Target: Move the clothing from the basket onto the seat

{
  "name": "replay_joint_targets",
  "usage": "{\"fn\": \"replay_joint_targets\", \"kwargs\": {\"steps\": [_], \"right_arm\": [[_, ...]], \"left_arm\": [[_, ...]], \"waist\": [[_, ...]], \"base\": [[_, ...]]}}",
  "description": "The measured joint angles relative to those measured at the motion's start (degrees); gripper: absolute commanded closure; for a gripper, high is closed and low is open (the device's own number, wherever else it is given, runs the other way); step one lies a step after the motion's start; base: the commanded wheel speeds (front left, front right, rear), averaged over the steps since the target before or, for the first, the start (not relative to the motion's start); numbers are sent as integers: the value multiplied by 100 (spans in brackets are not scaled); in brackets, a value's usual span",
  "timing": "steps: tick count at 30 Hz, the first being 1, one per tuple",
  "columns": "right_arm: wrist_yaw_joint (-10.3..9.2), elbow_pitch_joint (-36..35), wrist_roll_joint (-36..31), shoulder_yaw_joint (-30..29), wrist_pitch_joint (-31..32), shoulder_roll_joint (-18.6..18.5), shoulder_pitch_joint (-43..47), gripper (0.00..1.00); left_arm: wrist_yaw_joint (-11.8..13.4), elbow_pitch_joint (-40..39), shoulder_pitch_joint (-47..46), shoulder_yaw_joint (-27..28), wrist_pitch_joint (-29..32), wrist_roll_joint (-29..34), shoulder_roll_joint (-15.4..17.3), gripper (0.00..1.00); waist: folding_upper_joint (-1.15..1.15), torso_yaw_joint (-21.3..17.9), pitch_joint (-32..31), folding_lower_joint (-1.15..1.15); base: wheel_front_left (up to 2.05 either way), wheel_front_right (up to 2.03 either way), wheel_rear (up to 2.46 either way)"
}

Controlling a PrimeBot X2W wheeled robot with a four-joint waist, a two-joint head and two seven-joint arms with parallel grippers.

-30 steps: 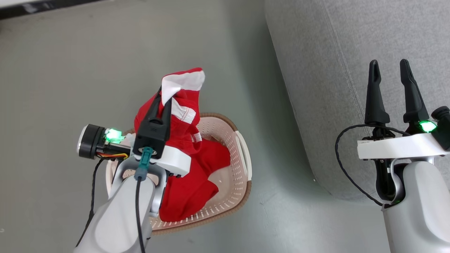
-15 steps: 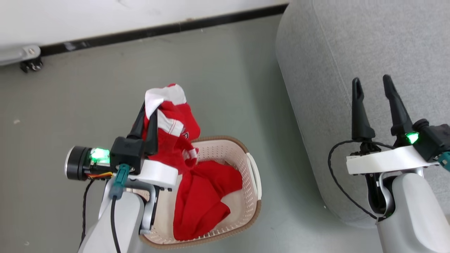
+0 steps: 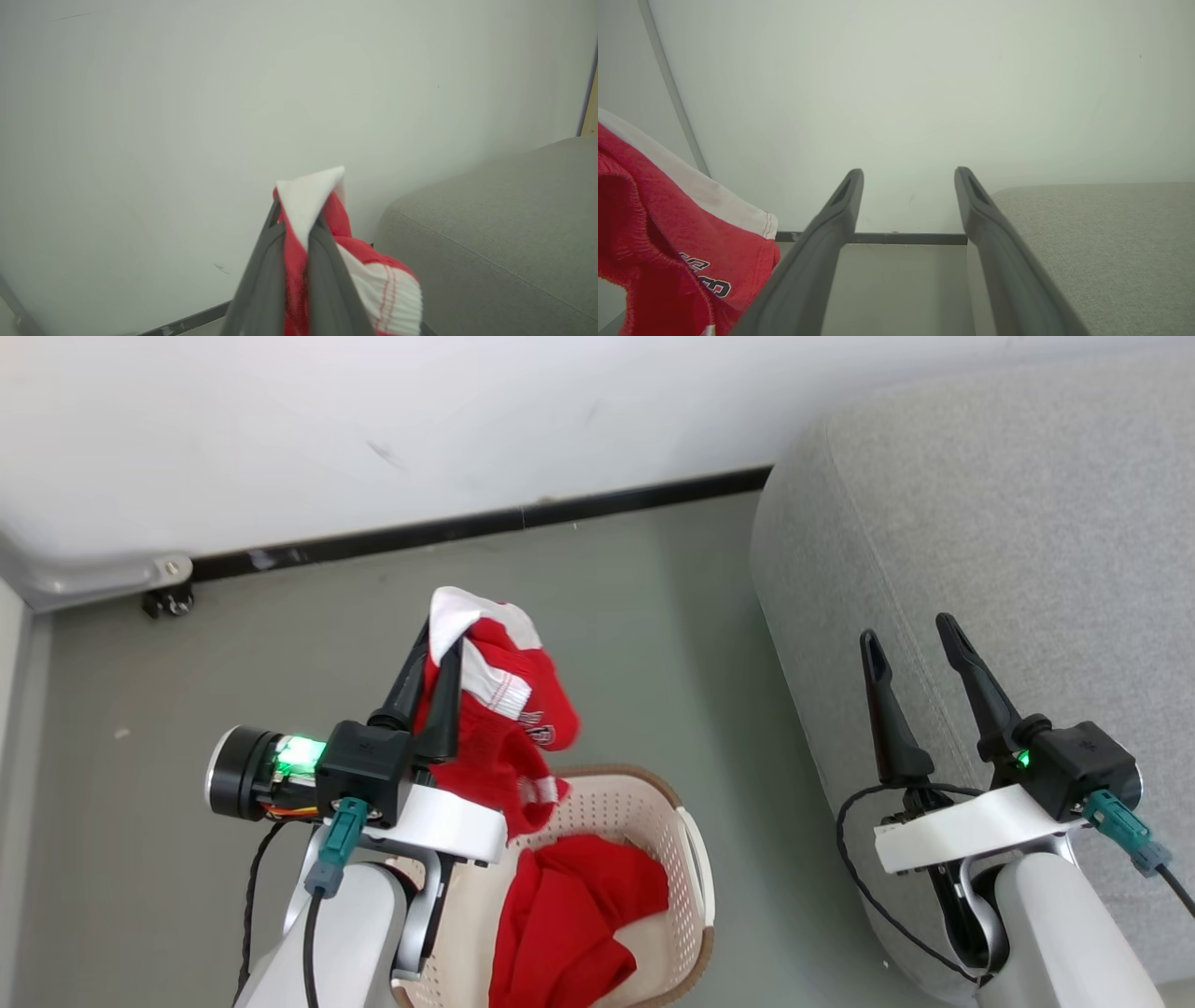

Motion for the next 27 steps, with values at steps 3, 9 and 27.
{"fn": "replay_joint_targets", "kwargs": {"steps": [3,9,27], "right_arm": [[0,9,-7,52,0,-53,55,0],[0,182,27,463,0,-169,335,0],[1,213,291,2641,500,-883,318,0]], "left_arm": [[-47,-49,0,-46,0,0,-2,100],[-190,-119,-1,-160,0,0,-14,100],[-499,-242,-18,-495,-15,1,-80,100]], "waist": [[0,24,-109,0],[0,93,-425,0],[0,178,-1075,0]], "base": [[0,0,0],[0,0,0],[0,0,0]]}}
